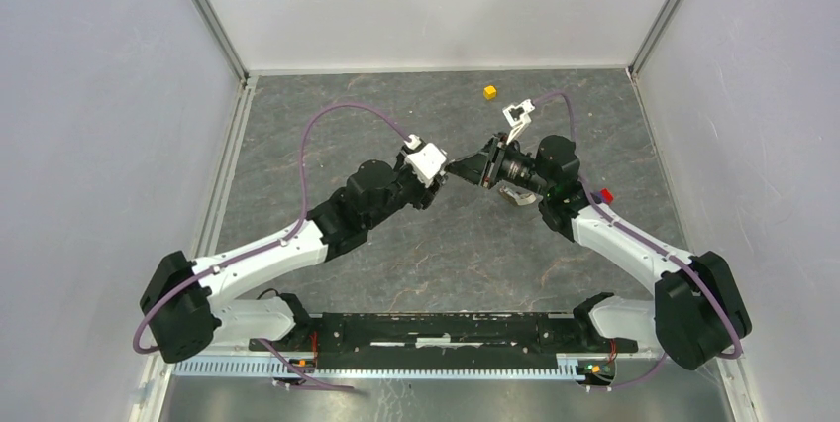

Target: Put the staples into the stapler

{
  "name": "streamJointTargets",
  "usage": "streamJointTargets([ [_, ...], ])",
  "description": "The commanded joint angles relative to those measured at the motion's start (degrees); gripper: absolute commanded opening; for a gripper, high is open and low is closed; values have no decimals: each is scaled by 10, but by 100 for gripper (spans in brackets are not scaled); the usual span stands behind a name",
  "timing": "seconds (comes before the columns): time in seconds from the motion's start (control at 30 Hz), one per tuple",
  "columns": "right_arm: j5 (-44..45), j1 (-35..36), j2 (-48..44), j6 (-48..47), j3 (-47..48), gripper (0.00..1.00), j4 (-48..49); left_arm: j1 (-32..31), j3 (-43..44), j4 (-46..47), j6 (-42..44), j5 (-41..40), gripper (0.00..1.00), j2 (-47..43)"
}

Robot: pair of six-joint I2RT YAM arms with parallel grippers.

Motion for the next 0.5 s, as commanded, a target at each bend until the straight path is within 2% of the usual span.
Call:
streamJointTargets([
  [0.0, -39, -3, -6, -39, 8, 3, 55, 2, 24, 3, -51, -38, 66, -25],
  [0.1, -71, -15, -16, -139, 17, 2, 44, 4, 45, -91, -71, 20, 70, -55],
  [0.2, -68, -21, -29, -270, 36, 2, -44, 10, 45, -160, -102, 90, 72, -103],
  [0.3, -104, -21, -38, -354, 44, 2, -78, 32, 58, -232, -112, 156, 73, -137],
  [0.4, -127, -21, -43, -435, 60, 1, -126, 103, 92, -269, -175, 213, 72, -142],
  [0.47, -120, -21, -51, -484, 61, 0, -141, 168, 116, -259, -272, 286, 67, -129],
])
